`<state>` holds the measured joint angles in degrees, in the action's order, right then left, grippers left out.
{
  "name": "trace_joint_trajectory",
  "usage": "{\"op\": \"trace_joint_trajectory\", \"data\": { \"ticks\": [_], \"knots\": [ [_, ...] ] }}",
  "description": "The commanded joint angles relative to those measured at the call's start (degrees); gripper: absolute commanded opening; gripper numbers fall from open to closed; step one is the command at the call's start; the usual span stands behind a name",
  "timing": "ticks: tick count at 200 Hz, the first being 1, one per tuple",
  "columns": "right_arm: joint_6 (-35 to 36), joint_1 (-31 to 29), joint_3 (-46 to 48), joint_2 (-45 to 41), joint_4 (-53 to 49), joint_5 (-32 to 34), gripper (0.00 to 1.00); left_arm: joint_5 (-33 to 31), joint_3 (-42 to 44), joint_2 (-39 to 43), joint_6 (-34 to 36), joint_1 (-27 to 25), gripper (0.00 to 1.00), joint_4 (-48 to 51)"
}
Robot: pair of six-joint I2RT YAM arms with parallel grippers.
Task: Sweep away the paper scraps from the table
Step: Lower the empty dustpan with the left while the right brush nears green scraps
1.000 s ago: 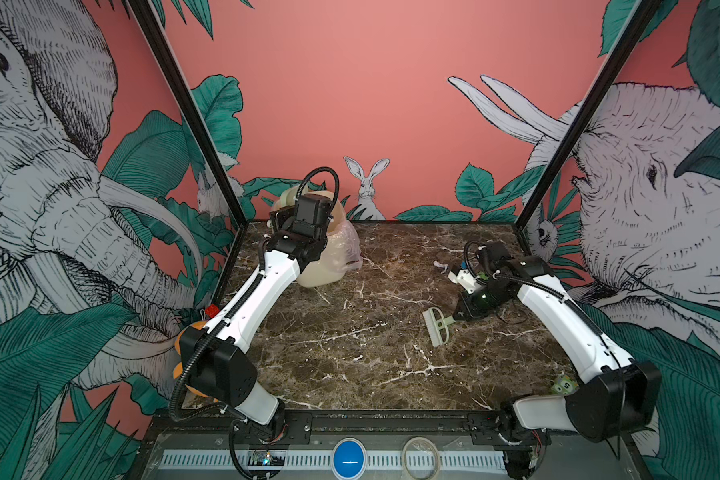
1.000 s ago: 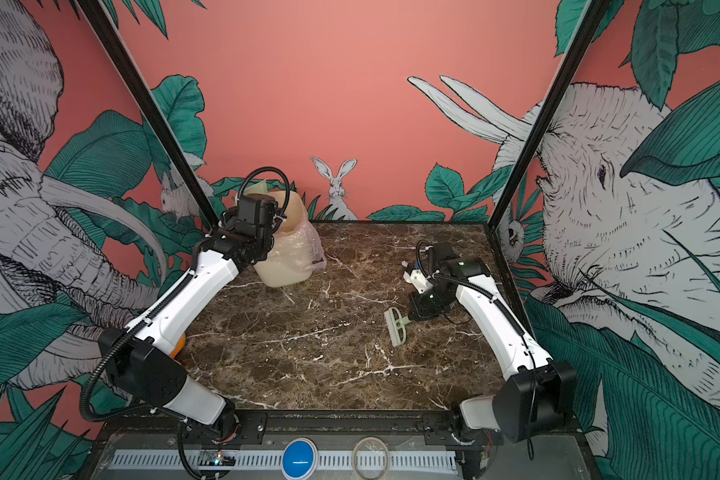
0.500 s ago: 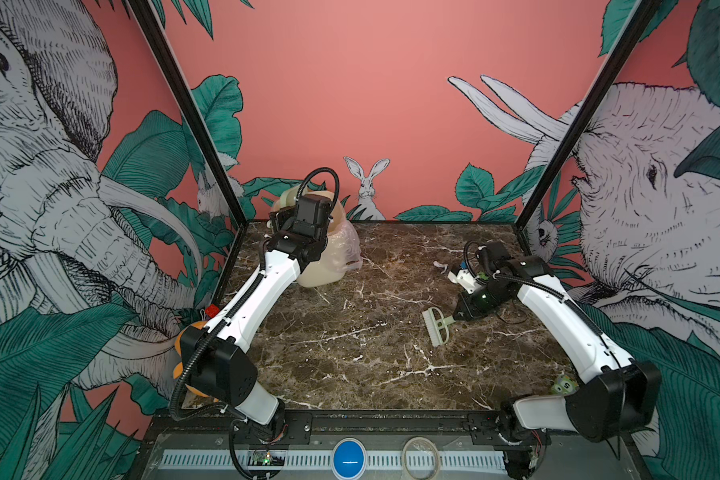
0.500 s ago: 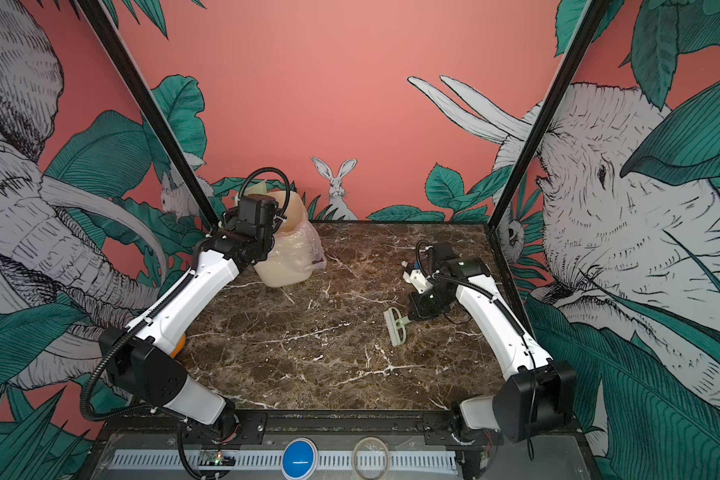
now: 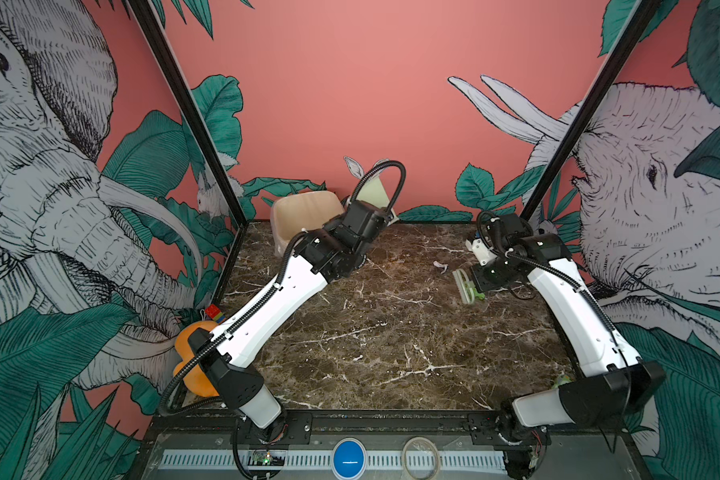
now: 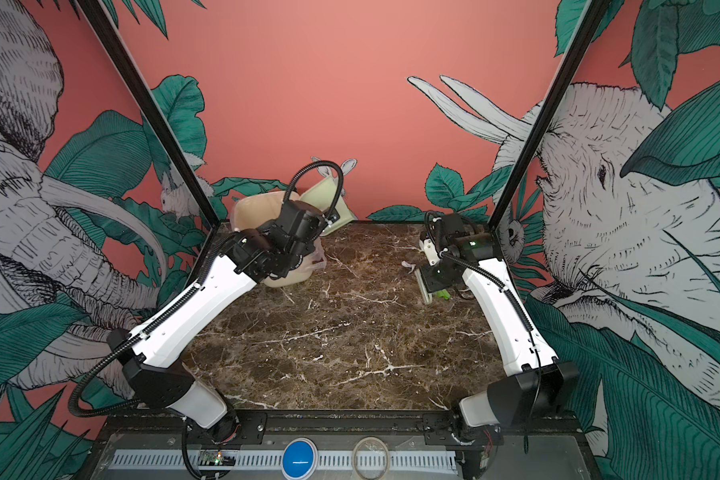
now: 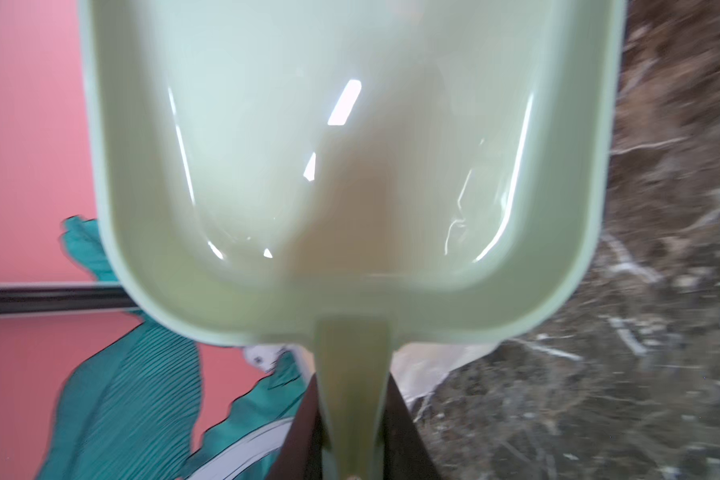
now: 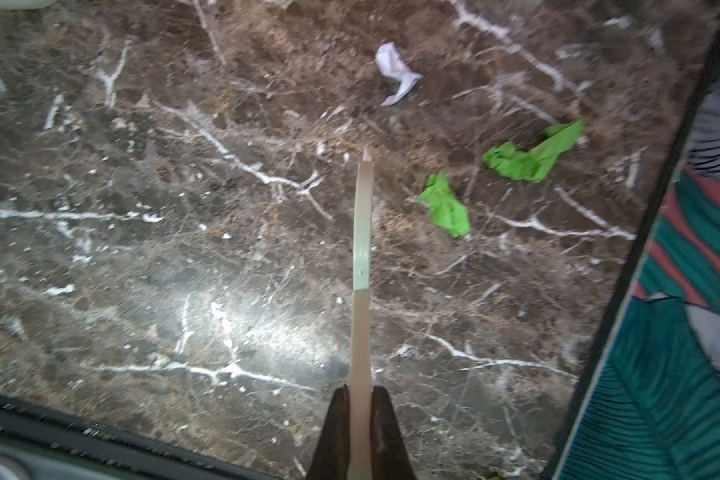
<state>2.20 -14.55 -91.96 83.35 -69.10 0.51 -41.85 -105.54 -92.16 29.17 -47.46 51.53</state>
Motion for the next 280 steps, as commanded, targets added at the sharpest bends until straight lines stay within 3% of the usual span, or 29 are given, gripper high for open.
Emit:
{"op": "trace_joint_trajectory", "data": {
  "ticks": [1,63,110,174,217,280],
  "knots": [
    [3.63,0.31,-2.19,2.89,4.63,8.69,0.0,10.59,4.16,-0.05,-12.41,-1.63,0.18,4.31],
    [15.45,-0.02,-7.02,14.95,18.96,15.85,0.0,25.03,20.68,4.85,-24.17,-3.4,0.18,-1.64],
    [24.96,-2.43,-11.51,23.69,21.99,17.83,0.0,29.39,29.53,6.59,-28.38,-3.86,0.18,-2.48],
    [31.99,-6.24,-15.09,32.81,22.34,17.86,0.0,30.55,35.89,8.72,-29.55,-3.95,0.18,-3.17],
    [35.37,-8.58,-12.36,33.18,21.7,19.9,0.0,31.98,38.88,9.76,-30.73,-3.95,0.18,-3.45],
    [33.94,-13.44,-6.01,26.52,15.51,17.37,0.0,32.79,41.0,10.42,-31.33,-3.95,0.17,-3.72]
  ]
}}
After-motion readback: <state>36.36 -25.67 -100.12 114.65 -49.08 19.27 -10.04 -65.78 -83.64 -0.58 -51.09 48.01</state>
